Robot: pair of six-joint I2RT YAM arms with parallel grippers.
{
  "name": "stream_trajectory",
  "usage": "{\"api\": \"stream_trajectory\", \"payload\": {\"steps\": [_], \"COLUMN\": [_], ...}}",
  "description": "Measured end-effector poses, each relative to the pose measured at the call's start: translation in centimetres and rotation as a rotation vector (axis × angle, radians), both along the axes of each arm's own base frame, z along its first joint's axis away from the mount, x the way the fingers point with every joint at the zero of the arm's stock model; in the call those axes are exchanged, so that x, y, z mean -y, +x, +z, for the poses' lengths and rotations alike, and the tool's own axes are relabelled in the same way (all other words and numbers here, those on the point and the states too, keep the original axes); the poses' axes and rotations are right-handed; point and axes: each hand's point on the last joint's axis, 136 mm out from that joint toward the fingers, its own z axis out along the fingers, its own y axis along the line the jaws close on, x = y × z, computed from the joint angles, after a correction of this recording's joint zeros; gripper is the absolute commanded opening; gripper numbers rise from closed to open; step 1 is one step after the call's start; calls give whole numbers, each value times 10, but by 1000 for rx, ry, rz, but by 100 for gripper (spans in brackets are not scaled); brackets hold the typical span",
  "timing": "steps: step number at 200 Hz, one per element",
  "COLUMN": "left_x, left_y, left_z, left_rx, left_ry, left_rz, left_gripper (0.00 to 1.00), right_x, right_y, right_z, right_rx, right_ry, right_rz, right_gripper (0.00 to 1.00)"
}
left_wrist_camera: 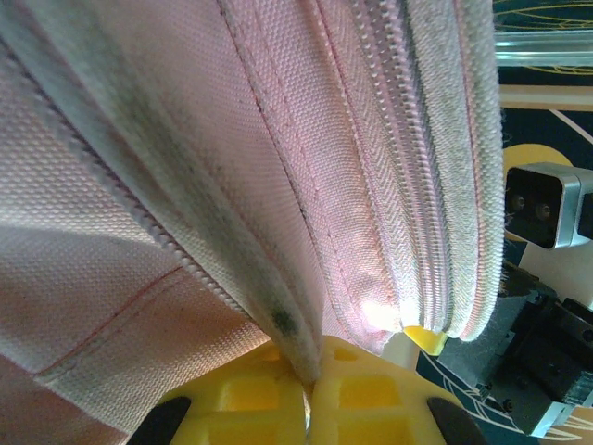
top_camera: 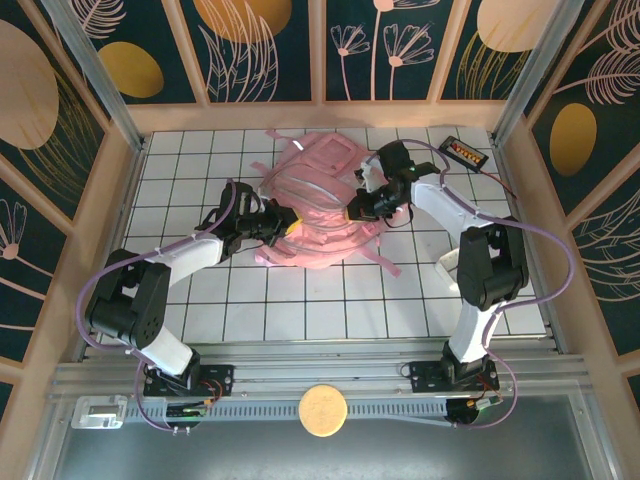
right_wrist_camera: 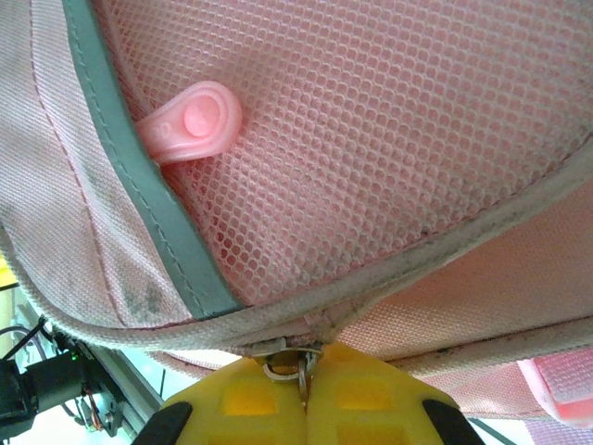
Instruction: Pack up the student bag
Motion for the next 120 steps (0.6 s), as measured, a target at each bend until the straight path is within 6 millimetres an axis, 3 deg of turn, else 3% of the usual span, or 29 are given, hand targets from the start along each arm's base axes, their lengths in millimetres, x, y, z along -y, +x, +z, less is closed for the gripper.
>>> {"api": "stream_trajectory", "payload": {"steps": [15,34,61,120], "left_x": [-3,-15,-23,-24], "left_y": [1,3,5,4], "left_z": [-3,-10,-14,-17], "left_rx": [-6,-33,-47,-51], "left_ry": [9,26,36,38], "left_rz": [7,36,55,58], "left_gripper": [0,0,0,0], "right_x": [7,31,62,76], "right_y": [3,18,33,40], "right_z": [-3,-9,-14,4], "right_rx": [7,28,47,106], "right_ry": [-30,-84,-148,-167], "right_rz": [-19,-82,-166,-234], "right_gripper": [37,45,46,46]}}
